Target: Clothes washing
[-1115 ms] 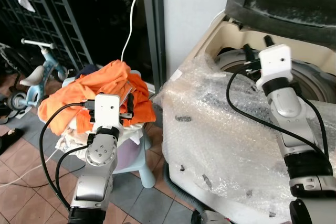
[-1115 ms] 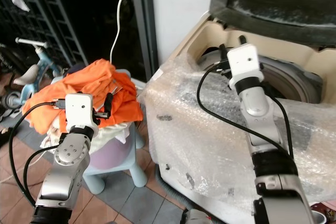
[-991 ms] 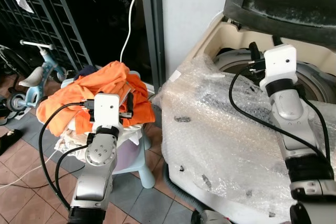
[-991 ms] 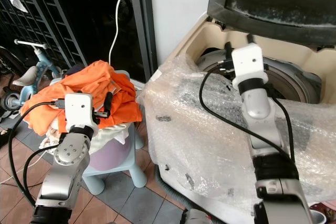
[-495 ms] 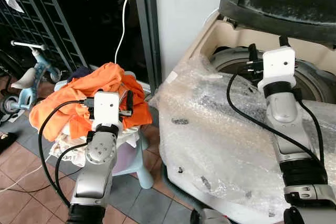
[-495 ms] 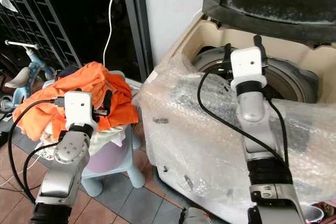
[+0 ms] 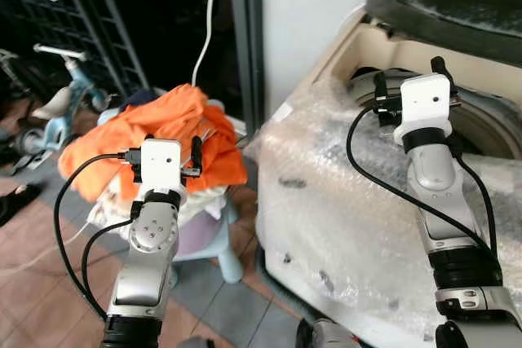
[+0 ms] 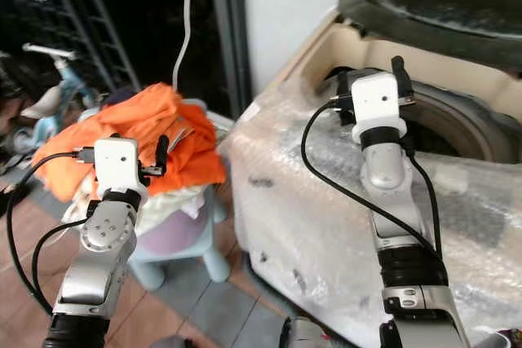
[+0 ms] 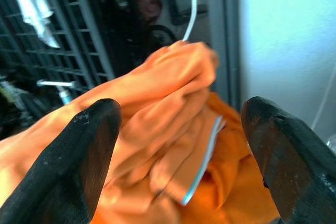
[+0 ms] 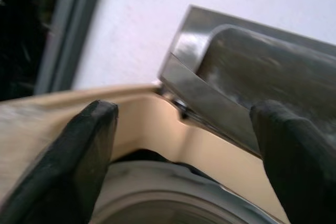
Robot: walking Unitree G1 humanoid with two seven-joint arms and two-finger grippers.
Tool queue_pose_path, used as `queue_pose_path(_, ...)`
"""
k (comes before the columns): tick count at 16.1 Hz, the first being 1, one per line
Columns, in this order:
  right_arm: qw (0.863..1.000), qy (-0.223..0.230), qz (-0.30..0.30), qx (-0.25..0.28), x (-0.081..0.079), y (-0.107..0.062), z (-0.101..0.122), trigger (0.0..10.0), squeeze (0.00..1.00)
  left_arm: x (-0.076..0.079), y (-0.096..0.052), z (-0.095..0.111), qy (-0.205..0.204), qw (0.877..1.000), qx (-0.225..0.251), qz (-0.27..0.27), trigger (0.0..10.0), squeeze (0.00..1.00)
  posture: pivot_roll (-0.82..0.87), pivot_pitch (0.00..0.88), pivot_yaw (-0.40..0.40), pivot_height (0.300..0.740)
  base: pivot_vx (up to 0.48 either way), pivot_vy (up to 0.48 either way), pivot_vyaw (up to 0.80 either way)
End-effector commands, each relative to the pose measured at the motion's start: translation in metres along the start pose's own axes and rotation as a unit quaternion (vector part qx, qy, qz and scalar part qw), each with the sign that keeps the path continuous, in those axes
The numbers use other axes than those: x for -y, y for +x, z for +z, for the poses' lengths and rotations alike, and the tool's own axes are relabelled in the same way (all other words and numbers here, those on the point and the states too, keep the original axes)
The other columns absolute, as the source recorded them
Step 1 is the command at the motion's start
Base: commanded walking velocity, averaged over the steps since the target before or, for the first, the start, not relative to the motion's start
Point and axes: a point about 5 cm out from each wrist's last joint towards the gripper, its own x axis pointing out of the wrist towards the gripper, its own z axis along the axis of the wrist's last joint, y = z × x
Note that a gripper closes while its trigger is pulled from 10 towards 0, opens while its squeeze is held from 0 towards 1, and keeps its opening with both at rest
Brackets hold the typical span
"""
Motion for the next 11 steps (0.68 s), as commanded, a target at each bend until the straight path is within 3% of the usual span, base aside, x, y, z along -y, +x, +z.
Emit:
queue_pose_path(1,0.999,0.001,0.006,0.036,-0.001,0.006,0.017,10.0,1.0,-0.005,-0.004,0.001,0.009,1.0,0.0,0.012,10.0,0.0,-0.02,0.0,0.033,0.74,-0.398,0.0,0.0)
queue_pose_path(5,0.999,0.002,0.003,0.047,0.003,0.009,0.023,10.0,1.0,-0.008,-0.005,-0.002,0.008,1.0,-0.005,0.02,10.0,0.0,-0.02,0.0,0.031,0.74,-0.401,0.0,0.0)
queue_pose_path(7,0.999,0.003,0.007,0.053,0.001,0.008,0.027,10.0,0.0,-0.011,-0.004,-0.002,0.008,1.0,-0.006,0.021,10.0,0.0,-0.03,0.0,0.032,0.74,-0.398,0.0,0.0)
queue_pose_path(11,0.998,0.034,0.011,0.052,-0.003,0.002,0.03,10.0,0.0,-0.017,-0.005,-0.003,0.007,1.0,-0.01,0.028,10.0,0.0,-0.03,0.0,0.036,0.74,-0.378,0.0,0.0)
